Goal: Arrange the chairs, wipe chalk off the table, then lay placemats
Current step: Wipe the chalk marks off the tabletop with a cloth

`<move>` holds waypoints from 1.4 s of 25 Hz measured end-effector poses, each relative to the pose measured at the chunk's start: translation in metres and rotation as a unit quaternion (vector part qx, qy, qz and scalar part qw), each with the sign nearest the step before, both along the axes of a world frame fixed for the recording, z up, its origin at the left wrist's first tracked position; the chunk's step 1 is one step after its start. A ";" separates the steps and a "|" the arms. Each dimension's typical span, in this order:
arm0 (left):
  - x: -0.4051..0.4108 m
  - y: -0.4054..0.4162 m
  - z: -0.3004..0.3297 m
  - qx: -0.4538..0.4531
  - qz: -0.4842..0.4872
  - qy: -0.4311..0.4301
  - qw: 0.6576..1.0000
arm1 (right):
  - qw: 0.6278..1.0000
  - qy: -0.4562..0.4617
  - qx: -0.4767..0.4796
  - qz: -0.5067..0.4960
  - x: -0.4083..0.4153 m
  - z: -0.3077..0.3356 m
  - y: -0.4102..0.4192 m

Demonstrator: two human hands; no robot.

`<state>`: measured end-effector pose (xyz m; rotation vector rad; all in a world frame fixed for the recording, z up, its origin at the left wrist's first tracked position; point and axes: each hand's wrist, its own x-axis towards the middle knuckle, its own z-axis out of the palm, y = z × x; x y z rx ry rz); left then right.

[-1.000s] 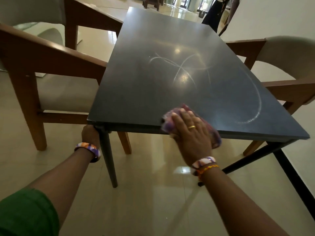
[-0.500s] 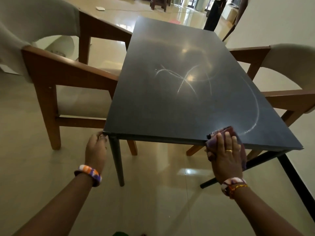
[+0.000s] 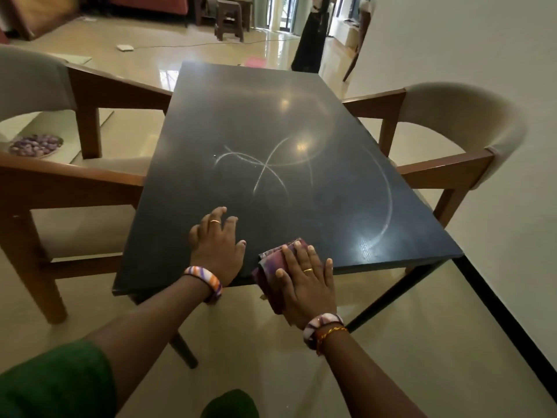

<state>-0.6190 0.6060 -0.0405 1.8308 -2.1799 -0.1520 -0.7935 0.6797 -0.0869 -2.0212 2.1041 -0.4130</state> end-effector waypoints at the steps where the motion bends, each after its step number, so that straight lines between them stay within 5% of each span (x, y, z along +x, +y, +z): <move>1: -0.004 -0.007 0.000 0.009 0.000 -0.013 1.000 | 1.000 0.007 0.009 -0.028 -0.011 0.006 -0.007; 10: -0.006 -0.043 -0.013 0.095 0.093 -0.035 0.990 | 0.933 0.053 0.131 -0.331 -0.169 0.030 -0.057; 13: -0.009 -0.044 -0.016 0.100 0.088 -0.052 0.990 | 0.920 0.074 0.141 -0.359 -0.171 0.034 -0.066; 18: -0.009 -0.044 -0.017 0.099 0.076 -0.089 0.988 | 0.987 0.066 0.090 -0.117 -0.051 0.034 -0.091; 21: -0.007 -0.042 -0.017 0.096 0.068 -0.093 0.989 | 0.989 0.084 0.102 0.062 0.028 0.031 -0.116; 23: -0.004 -0.039 -0.017 0.093 0.068 -0.085 0.990 | 0.985 0.091 0.113 0.094 0.036 0.030 -0.122; 32: -0.005 -0.038 -0.015 0.091 0.084 -0.058 0.991 | 0.953 0.062 0.134 -0.266 -0.196 0.041 -0.087; 35: -0.019 -0.030 -0.006 0.090 0.131 -0.031 0.987 | 0.941 0.070 0.140 -0.300 -0.212 0.043 -0.084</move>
